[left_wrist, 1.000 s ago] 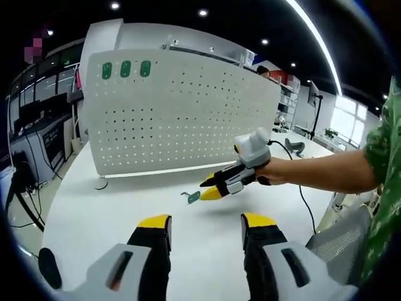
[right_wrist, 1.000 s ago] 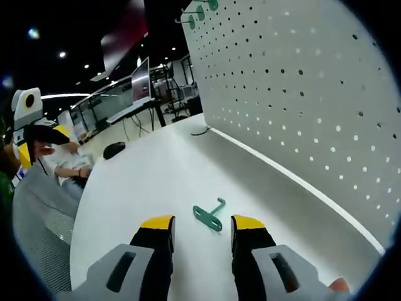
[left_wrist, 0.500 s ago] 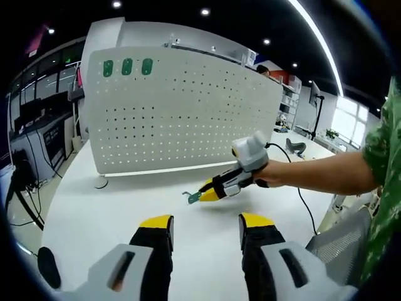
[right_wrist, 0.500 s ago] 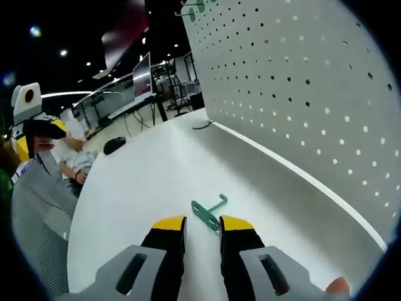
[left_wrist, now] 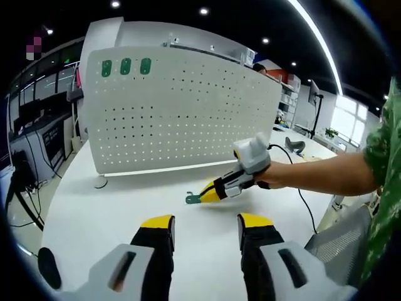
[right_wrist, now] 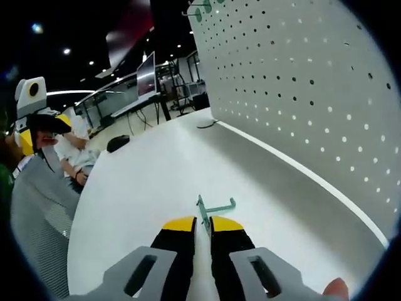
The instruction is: Insert the hook assembly into the mounting plate slot until the hook locks in place.
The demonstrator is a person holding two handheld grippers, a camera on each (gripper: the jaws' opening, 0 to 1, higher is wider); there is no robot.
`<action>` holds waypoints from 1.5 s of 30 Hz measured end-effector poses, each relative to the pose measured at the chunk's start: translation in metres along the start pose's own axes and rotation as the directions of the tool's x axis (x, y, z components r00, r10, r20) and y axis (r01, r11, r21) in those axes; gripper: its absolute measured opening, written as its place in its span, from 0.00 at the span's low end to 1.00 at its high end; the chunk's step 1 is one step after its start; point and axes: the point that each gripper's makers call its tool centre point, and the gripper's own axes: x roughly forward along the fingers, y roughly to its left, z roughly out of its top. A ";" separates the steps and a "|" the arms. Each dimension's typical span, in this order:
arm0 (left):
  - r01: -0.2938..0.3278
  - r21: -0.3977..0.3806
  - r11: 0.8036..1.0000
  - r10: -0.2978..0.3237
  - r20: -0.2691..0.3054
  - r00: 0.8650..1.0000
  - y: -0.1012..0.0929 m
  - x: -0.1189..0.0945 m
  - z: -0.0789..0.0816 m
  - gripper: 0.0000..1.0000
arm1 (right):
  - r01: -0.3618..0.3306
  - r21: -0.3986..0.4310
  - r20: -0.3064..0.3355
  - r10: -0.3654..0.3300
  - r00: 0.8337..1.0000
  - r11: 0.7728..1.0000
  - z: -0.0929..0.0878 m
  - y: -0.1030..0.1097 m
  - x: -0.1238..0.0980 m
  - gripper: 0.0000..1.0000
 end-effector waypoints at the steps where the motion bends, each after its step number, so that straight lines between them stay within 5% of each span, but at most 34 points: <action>1: 0.000 0.000 1.000 0.000 0.000 1.000 0.000 0.000 0.000 0.41 | 0.000 -0.005 0.000 0.000 1.000 1.000 0.000 0.000 0.000 0.04; 21: 0.004 0.001 1.000 -0.004 -0.002 1.000 0.000 0.000 0.000 0.39 | 0.003 -0.119 -0.015 -0.005 1.000 0.993 0.004 0.012 0.000 0.00; 30: 0.008 0.003 1.000 -0.008 -0.001 1.000 -0.001 0.001 -0.001 0.39 | 0.005 -0.270 -0.055 -0.020 0.998 0.963 0.001 0.022 -0.004 0.00; 45: 0.006 0.011 1.000 -0.006 -0.004 1.000 0.004 0.009 0.001 0.38 | -0.007 -0.345 -0.068 -0.017 0.998 0.939 0.000 0.042 -0.013 0.00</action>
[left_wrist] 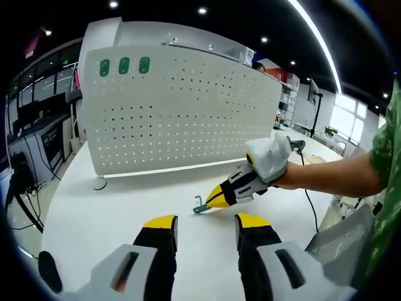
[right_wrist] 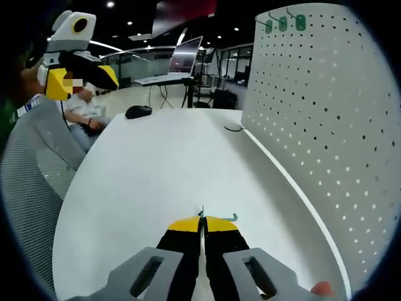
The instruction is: Insert the hook assembly into the mounting plate slot until the hook locks in place.
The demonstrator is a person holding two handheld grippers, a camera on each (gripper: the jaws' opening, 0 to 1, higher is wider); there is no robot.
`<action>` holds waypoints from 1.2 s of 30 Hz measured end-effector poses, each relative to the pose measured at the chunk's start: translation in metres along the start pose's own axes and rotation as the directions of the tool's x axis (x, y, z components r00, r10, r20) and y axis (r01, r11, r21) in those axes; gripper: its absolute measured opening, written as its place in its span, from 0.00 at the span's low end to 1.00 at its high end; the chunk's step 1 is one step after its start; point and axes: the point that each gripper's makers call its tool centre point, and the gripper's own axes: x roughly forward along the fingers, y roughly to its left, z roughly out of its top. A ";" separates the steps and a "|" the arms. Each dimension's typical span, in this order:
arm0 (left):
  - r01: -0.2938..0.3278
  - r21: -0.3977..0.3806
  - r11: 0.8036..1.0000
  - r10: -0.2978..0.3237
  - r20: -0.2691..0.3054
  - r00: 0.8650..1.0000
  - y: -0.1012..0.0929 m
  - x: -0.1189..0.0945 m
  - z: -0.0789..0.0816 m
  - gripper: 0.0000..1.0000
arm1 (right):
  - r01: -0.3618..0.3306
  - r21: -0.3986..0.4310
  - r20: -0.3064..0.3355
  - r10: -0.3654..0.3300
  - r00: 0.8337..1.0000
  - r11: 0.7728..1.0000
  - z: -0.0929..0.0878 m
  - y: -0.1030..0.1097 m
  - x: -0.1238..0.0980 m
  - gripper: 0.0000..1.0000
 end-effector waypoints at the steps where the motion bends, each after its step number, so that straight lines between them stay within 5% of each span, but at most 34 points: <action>1: 0.001 -0.003 1.000 -0.001 0.000 1.000 0.001 0.001 0.000 0.37 | -0.001 -0.005 -0.002 0.001 1.000 1.000 0.000 0.001 -0.001 0.00; 29: 0.021 -0.001 1.000 -0.021 -0.002 1.000 0.001 0.009 -0.003 0.35 | -0.020 -0.081 -0.046 0.017 0.999 0.997 0.005 0.025 -0.007 0.00; 36: 0.016 -0.004 1.000 -0.016 0.003 1.000 0.003 0.006 -0.003 0.35 | -0.016 -0.029 -0.078 0.014 0.997 0.999 -0.019 0.029 -0.004 0.00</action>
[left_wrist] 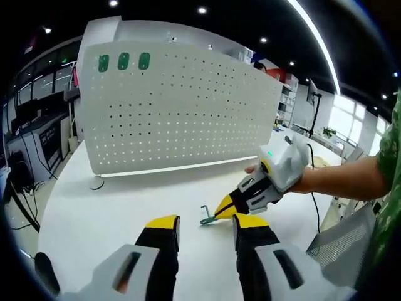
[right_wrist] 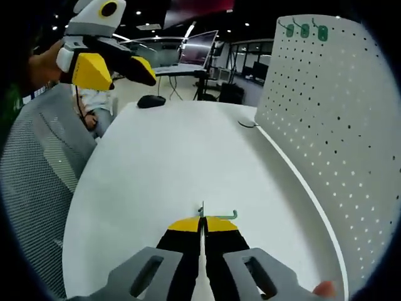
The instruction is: Insert the hook assembly into the mounting plate slot until the hook locks in place.
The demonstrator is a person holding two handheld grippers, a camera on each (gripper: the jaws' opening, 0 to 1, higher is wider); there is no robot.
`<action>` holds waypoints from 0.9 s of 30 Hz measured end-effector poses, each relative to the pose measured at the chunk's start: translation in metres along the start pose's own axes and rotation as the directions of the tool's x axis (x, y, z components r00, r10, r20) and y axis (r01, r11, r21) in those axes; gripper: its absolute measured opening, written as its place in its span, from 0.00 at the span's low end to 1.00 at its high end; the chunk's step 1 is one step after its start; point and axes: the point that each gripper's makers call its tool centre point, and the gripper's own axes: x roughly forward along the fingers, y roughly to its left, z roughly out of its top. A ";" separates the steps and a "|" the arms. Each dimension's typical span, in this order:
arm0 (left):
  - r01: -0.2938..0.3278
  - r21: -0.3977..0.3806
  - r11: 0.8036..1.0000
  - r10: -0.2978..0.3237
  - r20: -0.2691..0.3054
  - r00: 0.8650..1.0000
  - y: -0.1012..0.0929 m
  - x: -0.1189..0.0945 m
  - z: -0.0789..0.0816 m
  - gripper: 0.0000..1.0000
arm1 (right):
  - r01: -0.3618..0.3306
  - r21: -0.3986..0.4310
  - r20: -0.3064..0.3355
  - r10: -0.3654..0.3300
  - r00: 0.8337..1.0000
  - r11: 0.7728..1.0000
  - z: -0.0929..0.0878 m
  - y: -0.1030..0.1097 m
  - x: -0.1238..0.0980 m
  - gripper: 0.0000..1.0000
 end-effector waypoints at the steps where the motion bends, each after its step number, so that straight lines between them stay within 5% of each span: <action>1: 0.001 0.001 1.000 -0.001 0.000 1.000 0.000 0.000 0.000 0.35 | 0.000 0.003 -0.002 0.000 1.000 1.000 -0.001 0.001 0.000 0.00; 13: 0.010 0.009 1.000 -0.010 -0.005 1.000 -0.005 0.002 0.002 0.35 | 0.016 0.039 0.041 -0.018 0.999 0.999 -0.009 0.002 -0.008 0.05; 27: 0.013 0.011 1.000 -0.013 -0.009 1.000 -0.008 0.002 0.001 0.35 | 0.007 0.184 0.102 -0.026 0.994 0.983 -0.019 0.006 -0.002 0.07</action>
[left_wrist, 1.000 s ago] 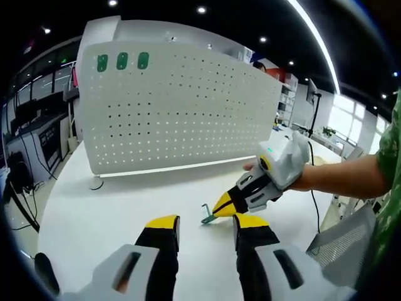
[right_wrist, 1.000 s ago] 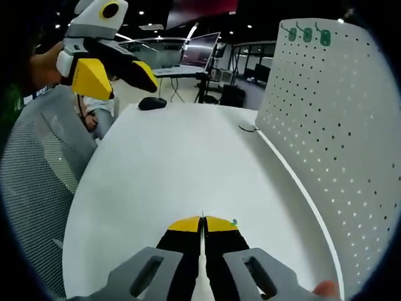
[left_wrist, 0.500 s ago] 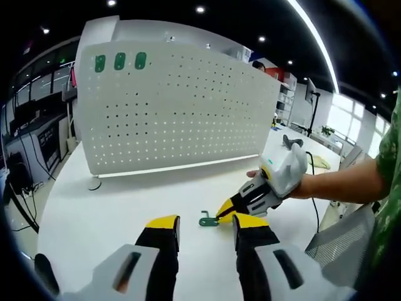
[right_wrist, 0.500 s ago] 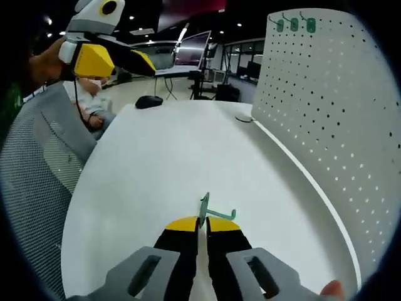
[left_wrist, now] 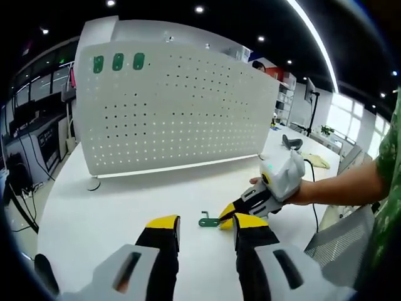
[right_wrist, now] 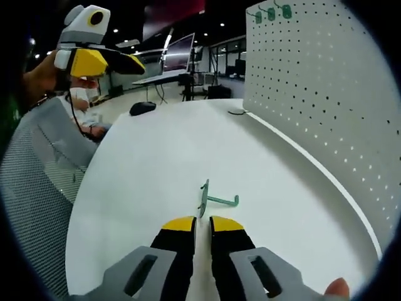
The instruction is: Insert the hook assembly into the mounting plate slot until the hook locks in place.
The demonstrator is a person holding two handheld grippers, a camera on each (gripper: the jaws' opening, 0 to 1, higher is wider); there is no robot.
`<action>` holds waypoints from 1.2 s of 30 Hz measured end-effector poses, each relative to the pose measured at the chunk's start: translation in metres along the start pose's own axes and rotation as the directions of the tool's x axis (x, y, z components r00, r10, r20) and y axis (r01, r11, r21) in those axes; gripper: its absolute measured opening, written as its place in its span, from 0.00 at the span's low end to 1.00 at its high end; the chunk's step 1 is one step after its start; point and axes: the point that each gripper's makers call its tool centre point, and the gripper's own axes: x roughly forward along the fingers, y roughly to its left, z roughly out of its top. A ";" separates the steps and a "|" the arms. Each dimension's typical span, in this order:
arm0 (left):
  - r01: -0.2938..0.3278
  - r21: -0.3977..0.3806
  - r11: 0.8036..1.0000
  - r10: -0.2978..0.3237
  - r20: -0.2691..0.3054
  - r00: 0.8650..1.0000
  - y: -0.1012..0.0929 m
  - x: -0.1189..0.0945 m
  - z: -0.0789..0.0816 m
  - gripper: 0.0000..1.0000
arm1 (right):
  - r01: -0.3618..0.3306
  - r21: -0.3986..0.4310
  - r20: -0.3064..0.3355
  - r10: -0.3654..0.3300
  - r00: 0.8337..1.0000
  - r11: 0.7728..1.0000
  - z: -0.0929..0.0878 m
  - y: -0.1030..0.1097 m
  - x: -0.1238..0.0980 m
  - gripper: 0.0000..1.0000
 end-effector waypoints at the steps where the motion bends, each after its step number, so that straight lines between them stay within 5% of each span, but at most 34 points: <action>1: -0.001 0.000 1.000 0.001 0.000 1.000 0.001 0.000 0.000 0.35 | 0.006 0.007 0.011 -0.006 1.000 1.000 0.000 -0.001 0.001 0.07; 16: -0.007 -0.004 1.000 0.007 -0.008 1.000 0.003 -0.001 -0.003 0.34 | 0.012 0.039 0.070 -0.015 0.997 0.999 0.003 -0.001 0.003 0.01; 36: 0.008 0.002 1.000 -0.008 -0.004 1.000 -0.002 0.000 -0.002 0.33 | 0.078 -0.075 0.077 -0.072 0.994 0.994 0.034 -0.009 -0.018 0.00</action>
